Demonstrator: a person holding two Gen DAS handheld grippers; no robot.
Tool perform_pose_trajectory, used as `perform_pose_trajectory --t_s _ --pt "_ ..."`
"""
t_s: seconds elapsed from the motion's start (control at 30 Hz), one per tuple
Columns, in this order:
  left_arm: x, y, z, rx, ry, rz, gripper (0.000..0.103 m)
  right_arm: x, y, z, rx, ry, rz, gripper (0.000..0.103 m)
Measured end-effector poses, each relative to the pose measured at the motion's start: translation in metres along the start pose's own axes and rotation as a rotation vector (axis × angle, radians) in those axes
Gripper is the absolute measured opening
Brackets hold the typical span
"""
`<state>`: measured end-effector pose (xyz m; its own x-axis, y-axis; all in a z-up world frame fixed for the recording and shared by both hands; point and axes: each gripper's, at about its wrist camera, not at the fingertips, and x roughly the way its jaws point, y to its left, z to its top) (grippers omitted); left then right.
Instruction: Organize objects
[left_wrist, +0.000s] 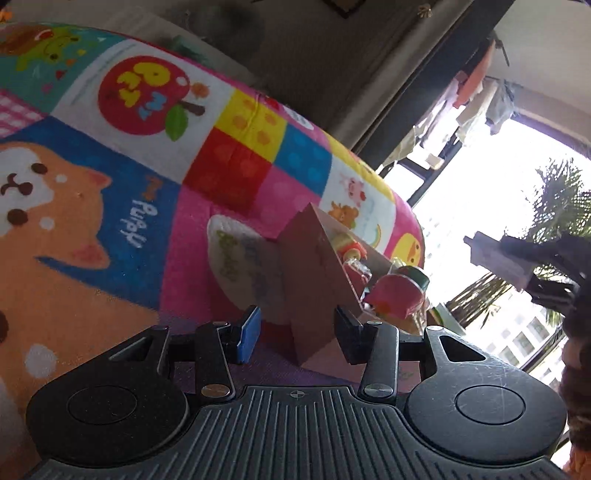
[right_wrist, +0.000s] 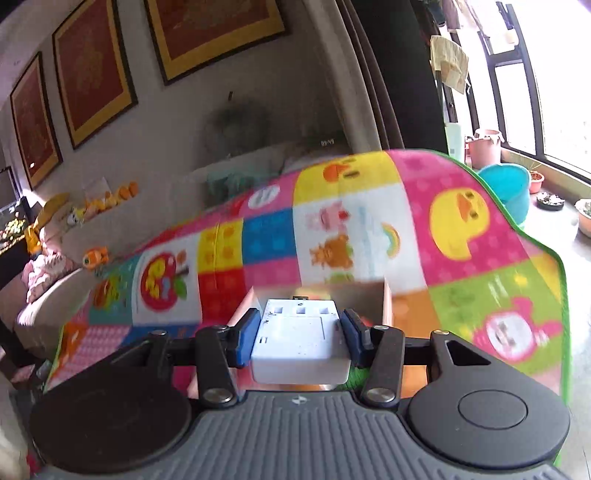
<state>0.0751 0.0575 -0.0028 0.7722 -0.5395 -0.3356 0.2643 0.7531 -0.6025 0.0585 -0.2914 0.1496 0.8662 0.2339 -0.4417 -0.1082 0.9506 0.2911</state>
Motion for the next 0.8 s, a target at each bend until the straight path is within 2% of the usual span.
perform_pose_trajectory --t_s 0.13,0.17,0.2,0.3,0.43,0.57,0.7,0.8 --pt "0.001 -0.006 -0.003 0.048 0.012 -0.017 0.048 0.062 0.024 0.039 0.025 -0.011 0.003 0.048" --pt "0.0 -0.008 -0.004 0.06 0.005 -0.018 0.048 0.076 0.03 0.042 0.03 -0.021 0.011 0.051" --pt "0.0 -0.009 -0.004 0.065 0.001 -0.017 0.048 0.09 0.035 0.043 0.03 -0.022 0.016 0.063" --pt "-0.001 -0.006 -0.004 0.051 -0.001 -0.012 0.048 0.118 0.046 0.035 0.027 0.037 -0.017 0.065" --pt "-0.004 -0.003 -0.002 0.04 -0.015 0.022 0.048 0.095 0.042 0.022 -0.047 0.014 -0.058 0.065" --pt "-0.012 -0.017 0.012 0.063 -0.034 0.036 0.048 0.043 0.016 0.005 -0.138 -0.038 -0.131 0.076" --pt "0.007 -0.054 0.03 0.173 0.066 0.055 0.048 0.012 -0.011 -0.027 -0.231 -0.012 -0.203 0.076" --pt "0.032 -0.082 0.037 0.292 0.155 0.108 0.048 0.007 -0.028 -0.055 -0.247 0.046 -0.197 0.076"
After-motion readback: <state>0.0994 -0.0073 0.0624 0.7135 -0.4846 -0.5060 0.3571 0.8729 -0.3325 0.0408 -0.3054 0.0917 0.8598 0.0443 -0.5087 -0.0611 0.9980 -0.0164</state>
